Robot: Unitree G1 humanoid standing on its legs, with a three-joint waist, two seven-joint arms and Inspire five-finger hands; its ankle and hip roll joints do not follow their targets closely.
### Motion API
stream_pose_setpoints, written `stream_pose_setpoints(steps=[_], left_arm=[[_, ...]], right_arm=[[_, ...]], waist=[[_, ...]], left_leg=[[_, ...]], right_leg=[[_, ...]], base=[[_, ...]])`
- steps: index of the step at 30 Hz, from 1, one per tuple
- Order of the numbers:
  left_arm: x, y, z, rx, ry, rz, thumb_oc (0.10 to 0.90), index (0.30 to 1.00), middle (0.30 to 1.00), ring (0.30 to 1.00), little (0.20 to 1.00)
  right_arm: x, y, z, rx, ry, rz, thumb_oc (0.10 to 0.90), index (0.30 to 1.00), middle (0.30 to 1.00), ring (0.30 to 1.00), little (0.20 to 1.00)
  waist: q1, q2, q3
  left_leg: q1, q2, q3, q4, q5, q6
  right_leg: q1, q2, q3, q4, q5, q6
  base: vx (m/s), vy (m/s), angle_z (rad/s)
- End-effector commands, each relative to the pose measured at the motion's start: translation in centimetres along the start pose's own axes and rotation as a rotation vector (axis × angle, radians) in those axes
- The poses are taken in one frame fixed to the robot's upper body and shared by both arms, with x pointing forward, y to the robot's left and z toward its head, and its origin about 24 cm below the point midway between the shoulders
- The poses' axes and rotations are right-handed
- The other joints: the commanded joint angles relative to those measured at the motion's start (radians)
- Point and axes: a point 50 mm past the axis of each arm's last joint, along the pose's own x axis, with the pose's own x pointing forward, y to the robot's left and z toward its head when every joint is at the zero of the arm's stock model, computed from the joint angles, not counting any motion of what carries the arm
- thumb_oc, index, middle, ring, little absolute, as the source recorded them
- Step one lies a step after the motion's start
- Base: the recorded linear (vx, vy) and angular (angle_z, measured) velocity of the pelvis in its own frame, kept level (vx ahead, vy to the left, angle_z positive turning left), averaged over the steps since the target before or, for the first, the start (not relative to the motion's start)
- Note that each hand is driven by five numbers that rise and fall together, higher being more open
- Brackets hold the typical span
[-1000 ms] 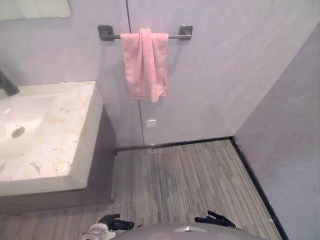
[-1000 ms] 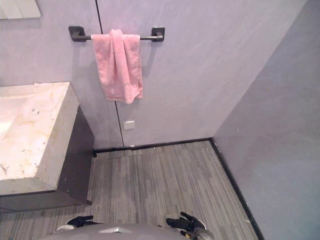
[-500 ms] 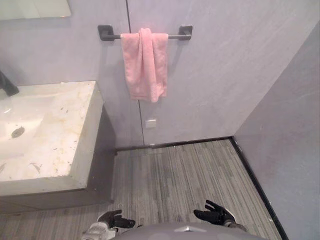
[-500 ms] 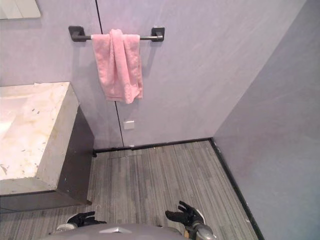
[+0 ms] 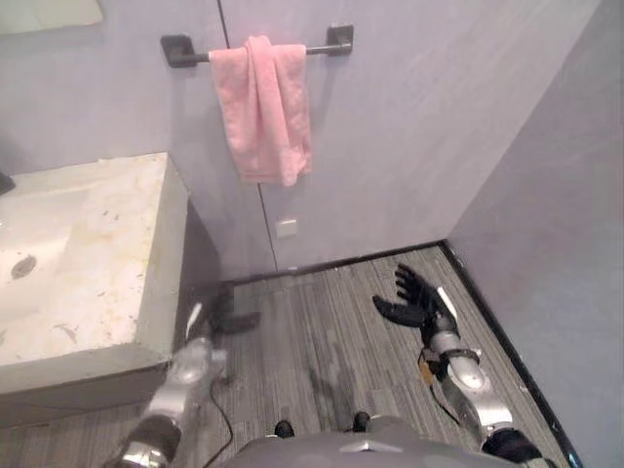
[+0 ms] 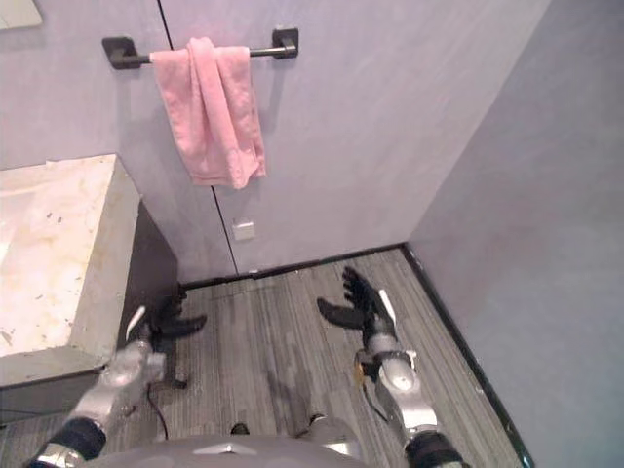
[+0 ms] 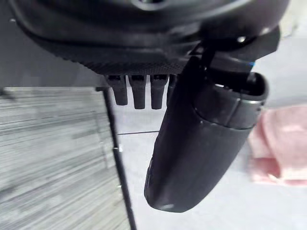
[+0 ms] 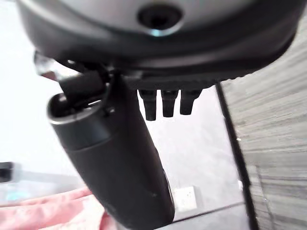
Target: Organize the bathroom.
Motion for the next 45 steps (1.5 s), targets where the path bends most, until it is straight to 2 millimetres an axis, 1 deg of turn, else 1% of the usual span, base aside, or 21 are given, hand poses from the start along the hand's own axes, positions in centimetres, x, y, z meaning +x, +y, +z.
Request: stream_pose_setpoints(steps=[1, 3, 5, 6, 8, 11, 16, 17, 18, 19, 21, 24, 27, 28, 29, 31, 32, 34, 40, 42, 45], left_arm=[[1.2, 0.0, 7.0, 0.046, -0.271, -0.005, 0.8, 0.9, 0.9, 0.9, 0.9], [1.0, -1.0, 10.2, 0.038, -0.369, -0.018, 0.8, 0.9, 0.9, 0.9, 0.9], [0.7, -1.4, 11.5, 0.023, -0.425, -0.018, 0.8, 0.9, 0.9, 0.9, 0.9], [0.1, -2.0, 13.2, 0.021, -0.489, -0.001, 0.8, 0.9, 0.9, 0.9, 0.9], [-0.7, -2.4, 15.0, 0.02, -0.59, 0.034, 0.8, 0.9, 0.9, 0.9, 0.9], [-1.2, -3.1, 16.3, -0.003, -0.669, 0.064, 0.8, 0.9, 0.9, 0.9, 0.9], [-1.8, -4.2, 17.8, -0.021, -0.75, 0.121, 0.8, 0.9, 0.9, 0.9, 0.9], [-1.9, -4.0, 17.9, -0.041, -0.755, 0.141, 0.8, 0.9, 0.9, 0.9, 0.9], [-2.1, -3.8, 18.1, -0.065, -0.772, 0.176, 0.8, 0.9, 0.9, 0.9, 0.9], [-2.2, -3.8, 18.2, -0.065, -0.778, 0.178, 0.8, 0.9, 0.9, 0.9, 0.9], [-2.5, -3.4, 18.7, -0.095, -0.81, 0.212, 0.8, 0.9, 0.9, 0.9, 0.9], [-2.7, -3.3, 19.1, -0.125, -0.832, 0.218, 0.8, 0.9, 0.9, 0.9, 0.9], [-2.8, -3.3, 19.4, -0.141, -0.852, 0.241, 0.8, 0.9, 0.9, 0.9, 0.9], [-2.9, -3.3, 19.6, -0.146, -0.865, 0.26, 0.8, 0.9, 0.9, 0.9, 0.9], [-2.9, -3.3, 19.6, -0.153, -0.865, 0.261, 0.8, 0.9, 0.9, 0.9, 0.9], [-3.0, -3.0, 19.6, -0.183, -0.867, 0.291, 0.8, 0.9, 0.9, 0.9, 0.9], [-3.2, -2.8, 19.7, -0.223, -0.872, 0.309, 0.8, 0.9, 0.9, 0.9, 0.9], [-3.3, -2.4, 19.5, -0.267, -0.865, 0.326, 0.8, 0.9, 0.9, 0.9, 0.9], [-4.0, -1.9, 19.7, -0.324, -0.892, 0.321, 0.8, 0.9, 0.9, 0.9, 0.9], [-5.1, -3.1, 20.9, -0.241, -0.972, 0.213, 0.8, 0.9, 0.9, 0.9, 0.9], [-5.2, -3.9, 21.7, -0.131, -1.022, 0.203, 0.8, 0.9, 0.9, 0.9, 0.9]], right_arm=[[1.5, -0.4, 6.9, -0.031, -0.393, -0.062, 0.8, 0.9, 0.9, 0.9, 0.9], [1.8, 0.0, 9.4, -0.03, -0.505, -0.067, 0.8, 0.9, 0.9, 0.9, 0.9], [1.7, 0.4, 10.7, -0.038, -0.568, -0.064, 0.8, 0.9, 0.9, 0.9, 0.9], [1.8, 0.8, 12.5, -0.041, -0.633, -0.054, 0.8, 0.9, 0.9, 0.9, 0.9], [2.0, 1.0, 14.7, -0.037, -0.718, -0.043, 0.8, 0.9, 0.9, 0.9, 0.9], [2.8, 1.4, 17.2, -0.027, -0.779, -0.017, 0.8, 0.9, 0.9, 0.9, 0.9], [4.1, 3.1, 20.4, -0.023, -0.831, 0.03, 0.8, 0.9, 0.9, 0.9, 0.9], [4.2, 3.2, 21.0, -0.032, -0.839, 0.034, 0.8, 0.9, 0.9, 0.9, 0.9], [4.2, 3.1, 21.5, -0.028, -0.844, 0.054, 0.8, 0.9, 0.9, 0.9, 0.9], [4.2, 3.1, 21.6, -0.026, -0.844, 0.056, 0.8, 0.9, 0.9, 0.9, 0.9], [4.1, 3.0, 21.9, -0.053, -0.858, 0.08, 0.8, 0.9, 0.9, 0.9, 0.9], [4.1, 2.7, 22.2, -0.066, -0.857, 0.081, 0.8, 0.9, 0.9, 0.9, 0.9], [4.5, 2.3, 22.2, -0.063, -0.837, 0.075, 0.8, 0.9, 0.9, 0.9, 0.9], [4.7, 2.4, 22.1, -0.071, -0.829, 0.075, 0.8, 0.9, 0.9, 0.9, 0.9], [4.7, 2.4, 22.0, -0.068, -0.822, 0.078, 0.8, 0.9, 0.9, 0.9, 0.9], [4.7, 2.3, 21.5, -0.073, -0.802, 0.079, 0.8, 0.9, 0.9, 0.9, 0.9], [4.6, 2.2, 21.0, -0.088, -0.787, 0.077, 0.8, 0.9, 0.9, 0.9, 0.9], [4.6, 2.0, 20.6, -0.103, -0.763, 0.077, 0.8, 0.9, 0.9, 0.9, 0.9], [4.8, 2.1, 20.4, -0.116, -0.752, 0.071, 0.8, 0.9, 0.9, 0.9, 0.9], [4.4, 1.5, 19.7, -0.069, -0.729, 0.058, 0.8, 0.9, 0.9, 0.9, 0.9], [3.9, 1.2, 19.2, -0.042, -0.732, 0.047, 0.8, 0.9, 0.9, 0.9, 0.9]], waist=[[-0.018, 0.034, -0.015], [-0.022, 0.025, -0.015], [-0.022, 0.016, -0.019], [-0.02, 0.003, -0.027], [-0.019, -0.013, -0.036], [-0.014, -0.026, -0.048], [0.019, -0.056, -0.076], [0.025, -0.063, -0.079], [0.038, -0.074, -0.079], [0.039, -0.078, -0.078], [0.051, -0.1, -0.068], [0.063, -0.115, -0.054], [0.073, -0.129, -0.047], [0.073, -0.124, -0.05], [0.073, -0.123, -0.051], [0.075, -0.111, -0.052], [0.081, -0.104, -0.05], [0.087, -0.099, -0.047], [0.094, -0.097, -0.053], [0.086, -0.08, -0.071], [0.073, -0.073, -0.076]], left_leg=[[0.026, -0.033, 0.006, 0.003, -0.053, 0.011], [0.041, -0.043, -0.023, 0.003, -0.059, 0.002], [0.053, -0.046, -0.029, 0.003, -0.066, -0.004], [0.07, -0.042, -0.023, 0.003, -0.083, -0.014], [0.096, -0.043, -0.018, 0.003, -0.117, -0.021], [0.114, -0.037, -0.028, 0.003, -0.129, -0.013], [0.093, -0.019, -0.034, 0.088, -0.149, -0.041], [0.077, -0.007, -0.033, 0.136, -0.133, -0.057], [0.025, 0.013, -0.037, 0.236, -0.077, -0.084], [0.016, 0.014, -0.037, 0.263, -0.077, -0.087], [-0.053, 0.015, -0.038, 0.436, -0.074, -0.098], [-0.118, 0.032, -0.039, 0.527, -0.072, -0.101], [-0.124, 0.041, -0.022, 0.419, -0.104, -0.083], [-0.106, 0.044, -0.015, 0.281, -0.085, -0.082], [-0.1, 0.045, -0.014, 0.248, -0.075, -0.083], [-0.102, 0.064, -0.012, 0.113, 0.002, -0.106], [-0.122, 0.09, -0.024, 0.049, 0.089, -0.132], [-0.146, 0.11, -0.029, 0.032, 0.134, -0.149], [-0.126, 0.093, -0.032, 0.022, 0.082, -0.136], [-0.091, 0.056, -0.063, 0.011, 0.038, -0.107], [-0.078, 0.031, -0.061, 0.014, 0.02, -0.08]], right_leg=[[-0.091, -0.036, 0.008, 0.254, 0.061, 0.019], [-0.086, -0.042, -0.006, 0.153, 0.076, 0.021], [-0.068, -0.049, -0.014, 0.066, 0.085, 0.023], [-0.038, -0.056, -0.031, -0.12, 0.079, 0.024], [-0.023, -0.052, -0.048, -0.284, 0.105, 0.032], [-0.004, -0.023, -0.018, -0.308, 0.082, 0.031], [0.083, 0.016, -0.003, -0.376, 0.055, -0.003], [0.099, 0.027, 0.0, -0.386, 0.049, -0.016], [0.13, 0.039, -0.002, -0.403, 0.04, -0.036], [0.132, 0.039, -0.003, -0.405, 0.04, -0.04], [0.148, 0.038, -0.007, -0.395, 0.022, -0.065], [0.166, 0.043, -0.019, -0.379, 0.003, -0.081], [0.194, 0.047, -0.035, -0.393, -0.007, -0.073], [0.206, 0.053, -0.044, -0.411, -0.008, -0.065], [0.209, 0.055, -0.045, -0.415, -0.008, -0.063], [0.231, 0.066, -0.053, -0.439, -0.012, -0.058], [0.25, 0.07, -0.057, -0.448, -0.02, -0.056], [0.264, 0.068, -0.067, -0.448, -0.031, -0.056], [0.267, 0.045, -0.085, -0.429, -0.046, -0.051], [0.238, 0.022, -0.08, -0.344, -0.076, -0.032], [0.203, 0.003, -0.067, -0.235, -0.091, -0.011]], base=[[0.08, 0.003, 0.2], [0.17, -0.098, 0.13], [0.22, -0.178, 0.05], [0.26, -0.252, -0.03], [0.29, -0.297, -0.13], [0.21, -0.267, 0.07], [0.16, -0.244, 0.29], [0.17, -0.292, 0.01], [0.12, -0.235, -0.03], [0.1, -0.234, 0.0], [0.07, -0.161, 0.03], [0.1, -0.116, 0.2], [0.18, 0.002, 0.37], [0.18, 0.067, 0.25], [0.25, 0.108, 0.22], [0.23, 0.102, 0.16], [0.28, 0.126, 0.16], [0.25, 0.121, 0.12], [0.17, 0.119, -0.12], [0.32, 0.263, 0.11], [0.28, 0.193, 0.15]])
